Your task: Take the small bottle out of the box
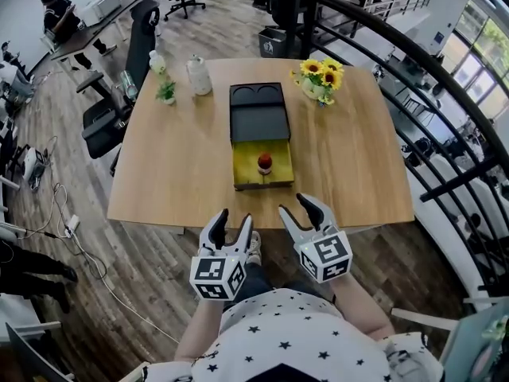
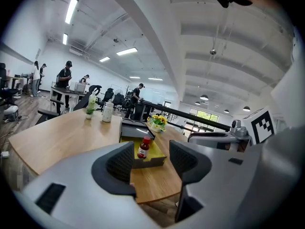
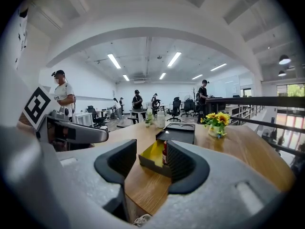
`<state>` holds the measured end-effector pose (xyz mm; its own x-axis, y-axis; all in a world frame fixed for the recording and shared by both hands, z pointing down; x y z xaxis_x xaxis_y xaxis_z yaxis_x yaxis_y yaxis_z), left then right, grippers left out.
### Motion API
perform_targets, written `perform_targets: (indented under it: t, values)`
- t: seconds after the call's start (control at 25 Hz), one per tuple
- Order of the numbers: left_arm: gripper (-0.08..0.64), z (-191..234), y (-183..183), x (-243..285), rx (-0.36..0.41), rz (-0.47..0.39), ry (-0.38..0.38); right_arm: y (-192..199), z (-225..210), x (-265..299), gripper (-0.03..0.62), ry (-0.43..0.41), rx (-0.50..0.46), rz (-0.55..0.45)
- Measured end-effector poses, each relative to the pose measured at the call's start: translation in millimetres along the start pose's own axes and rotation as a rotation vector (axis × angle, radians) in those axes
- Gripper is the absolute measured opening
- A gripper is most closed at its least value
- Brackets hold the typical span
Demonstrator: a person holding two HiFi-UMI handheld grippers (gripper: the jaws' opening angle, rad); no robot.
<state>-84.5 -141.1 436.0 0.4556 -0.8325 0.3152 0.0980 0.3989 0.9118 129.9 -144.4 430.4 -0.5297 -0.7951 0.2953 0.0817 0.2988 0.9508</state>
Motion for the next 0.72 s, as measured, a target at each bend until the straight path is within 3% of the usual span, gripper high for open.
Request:
perform_targets:
  t: [0.72]
  values:
    - [0.215, 57.8, -30.0, 88.5, 0.016, 0.086, 0.004, 9.8, -53.9, 119.8, 0.178, 0.012, -0.025, 0.128]
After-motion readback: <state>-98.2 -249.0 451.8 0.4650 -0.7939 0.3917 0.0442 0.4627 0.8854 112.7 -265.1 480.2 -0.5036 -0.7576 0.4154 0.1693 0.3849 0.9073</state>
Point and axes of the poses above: the fingertips, and each gripper's own axes: x forward along the fingers, z to its left, y out of its underside, the point moved 10 cm from there along -x, backward along the fingers, and after that the axes turned 3 degrees about -y, right-handed, at the moved point
